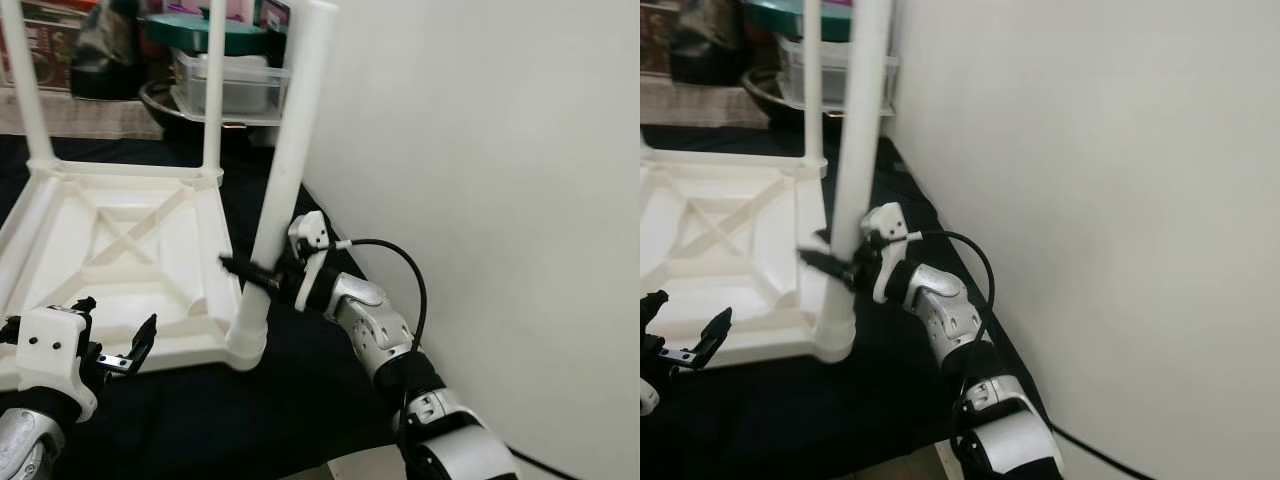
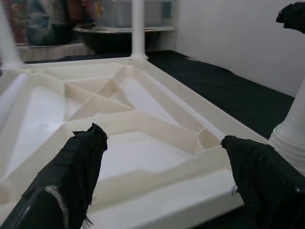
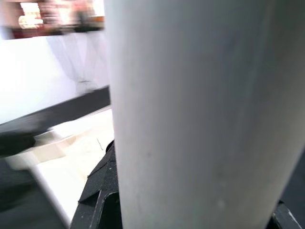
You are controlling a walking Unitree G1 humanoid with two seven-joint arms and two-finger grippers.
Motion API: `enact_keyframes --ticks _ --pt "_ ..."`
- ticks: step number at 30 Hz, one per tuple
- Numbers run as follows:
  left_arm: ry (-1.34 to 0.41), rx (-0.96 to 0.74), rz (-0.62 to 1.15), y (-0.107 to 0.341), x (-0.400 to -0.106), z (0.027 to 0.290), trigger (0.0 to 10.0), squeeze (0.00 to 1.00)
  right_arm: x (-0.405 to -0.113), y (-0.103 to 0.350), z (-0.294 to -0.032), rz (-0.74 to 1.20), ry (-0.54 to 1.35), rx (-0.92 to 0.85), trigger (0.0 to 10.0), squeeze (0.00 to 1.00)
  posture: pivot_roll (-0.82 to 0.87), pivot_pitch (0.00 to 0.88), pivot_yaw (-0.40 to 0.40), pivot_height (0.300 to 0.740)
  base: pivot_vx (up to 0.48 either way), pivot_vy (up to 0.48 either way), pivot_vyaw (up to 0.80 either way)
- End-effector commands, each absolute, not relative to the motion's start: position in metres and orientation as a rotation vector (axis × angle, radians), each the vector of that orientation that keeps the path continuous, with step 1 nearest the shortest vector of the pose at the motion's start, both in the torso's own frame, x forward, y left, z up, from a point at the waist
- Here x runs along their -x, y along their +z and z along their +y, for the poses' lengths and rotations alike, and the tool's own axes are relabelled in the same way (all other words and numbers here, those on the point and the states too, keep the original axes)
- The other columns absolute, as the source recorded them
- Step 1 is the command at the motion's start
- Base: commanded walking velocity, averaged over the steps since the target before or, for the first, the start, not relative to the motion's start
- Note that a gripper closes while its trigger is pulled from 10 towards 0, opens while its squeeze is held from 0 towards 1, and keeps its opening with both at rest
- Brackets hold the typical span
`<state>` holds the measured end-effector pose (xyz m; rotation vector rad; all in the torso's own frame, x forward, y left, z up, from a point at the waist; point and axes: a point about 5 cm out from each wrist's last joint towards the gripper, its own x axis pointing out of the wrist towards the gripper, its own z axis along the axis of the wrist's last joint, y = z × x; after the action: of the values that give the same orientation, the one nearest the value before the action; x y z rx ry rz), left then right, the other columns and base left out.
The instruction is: Building children table
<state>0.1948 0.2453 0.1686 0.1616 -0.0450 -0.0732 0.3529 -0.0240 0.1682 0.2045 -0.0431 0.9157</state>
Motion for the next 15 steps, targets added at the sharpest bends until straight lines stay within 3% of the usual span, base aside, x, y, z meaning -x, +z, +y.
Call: enact_keyframes --ticks 1,3,4,5,7,15 --pt "-0.066 -0.143 -0.044 0.166 -0.194 0.246 10.0 0.0 -0.354 0.132 -0.055 0.083 0.597 -0.141 0.0 0.0 0.26 0.0 -0.184 0.74 0.0 0.0 0.0" --pt "-0.066 -0.143 -0.044 0.166 -0.194 0.246 10.0 0.0 -0.354 0.132 -0.055 0.083 0.597 -0.141 0.0 0.0 0.26 0.0 -0.184 0.74 0.0 0.0 0.0" --pt "-0.062 -0.142 -0.046 0.166 -0.195 0.248 10.0 0.0 -0.356 0.13 -0.065 0.08 0.479 -0.131 0.0 0.0 0.25 0.0 -0.177 0.74 0.0 0.0 0.0" --pt "-0.062 -0.142 -0.046 0.166 -0.195 0.248 10.0 0.0 -0.356 0.13 -0.065 0.08 0.479 -0.131 0.0 0.0 0.25 0.0 -0.177 0.74 0.0 0.0 0.0" --pt "-0.054 -0.144 -0.053 0.167 -0.199 0.25 10.0 0.0 -0.356 0.128 -0.086 0.07 0.246 -0.118 0.0 0.0 0.24 0.0 -0.17 0.74 0.0 0.0 0.0" --pt "-0.039 -0.145 -0.075 0.169 -0.207 0.252 10.0 0.0 -0.346 0.134 -0.084 0.02 0.154 -0.028 0.0 0.0 0.23 0.0 -0.163 0.74 0.0 0.0 0.0"
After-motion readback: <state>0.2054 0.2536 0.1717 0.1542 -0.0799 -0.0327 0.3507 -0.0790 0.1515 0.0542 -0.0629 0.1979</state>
